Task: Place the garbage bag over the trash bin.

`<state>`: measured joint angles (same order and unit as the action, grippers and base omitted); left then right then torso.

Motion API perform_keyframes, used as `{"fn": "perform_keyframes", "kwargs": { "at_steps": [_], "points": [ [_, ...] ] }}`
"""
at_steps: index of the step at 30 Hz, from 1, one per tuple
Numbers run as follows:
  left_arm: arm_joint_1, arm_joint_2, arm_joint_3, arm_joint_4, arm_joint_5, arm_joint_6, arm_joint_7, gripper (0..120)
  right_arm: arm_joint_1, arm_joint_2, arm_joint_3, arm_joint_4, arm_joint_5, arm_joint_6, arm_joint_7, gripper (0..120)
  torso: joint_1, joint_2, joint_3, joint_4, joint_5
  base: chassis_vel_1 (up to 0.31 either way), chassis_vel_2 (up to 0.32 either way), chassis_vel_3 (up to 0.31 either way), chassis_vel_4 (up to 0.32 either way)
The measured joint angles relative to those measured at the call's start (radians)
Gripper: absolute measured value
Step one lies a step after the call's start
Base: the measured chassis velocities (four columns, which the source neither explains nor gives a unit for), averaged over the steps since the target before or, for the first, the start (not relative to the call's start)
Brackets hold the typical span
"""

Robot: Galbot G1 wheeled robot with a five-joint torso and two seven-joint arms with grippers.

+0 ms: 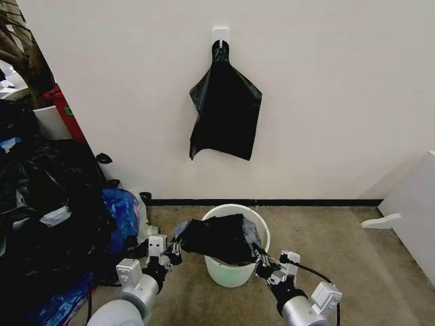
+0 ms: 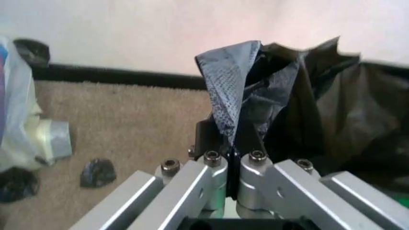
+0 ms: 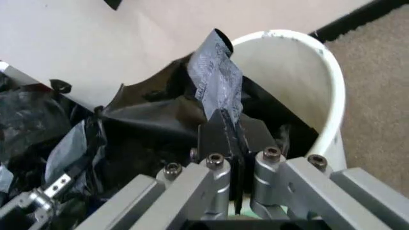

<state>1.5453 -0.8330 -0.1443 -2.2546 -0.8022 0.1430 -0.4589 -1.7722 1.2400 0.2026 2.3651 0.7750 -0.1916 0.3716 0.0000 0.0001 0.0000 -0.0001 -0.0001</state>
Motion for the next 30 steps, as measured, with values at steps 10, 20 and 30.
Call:
{"fn": "perform_keyframes", "kwargs": {
  "at_steps": [10, 20, 30],
  "points": [
    [0.067, -0.012, 0.002, 0.019, 0.08, -0.024, 0.018, 0, -0.016, 0.028, -0.023, -0.033, -0.014, 0.007, 0.023, 0, 0.0, 0.0, 0.0, 0.0001, 0.0, 0.0, 0.0, 0.0, 0.0],
    [0.053, -0.012, 0.008, 0.041, 0.09, -0.028, 0.03, 0, 0.01, -0.034, 0.036, -0.141, 0.001, 0.039, -0.195, 0, 0.0, 0.0, 0.0, 0.0002, 0.0001, 0.0, 0.0, 0.0, 0.0],
    [0.042, 0.017, 0.008, 0.044, 0.088, -0.044, 0.059, 0, 0.051, -0.122, 0.059, -0.18, 0.039, 0.05, -0.272, 0, 0.0, 0.0, 0.0, 0.0001, 0.0001, 0.0, 0.0, 0.0, 0.0]
  ]
}}
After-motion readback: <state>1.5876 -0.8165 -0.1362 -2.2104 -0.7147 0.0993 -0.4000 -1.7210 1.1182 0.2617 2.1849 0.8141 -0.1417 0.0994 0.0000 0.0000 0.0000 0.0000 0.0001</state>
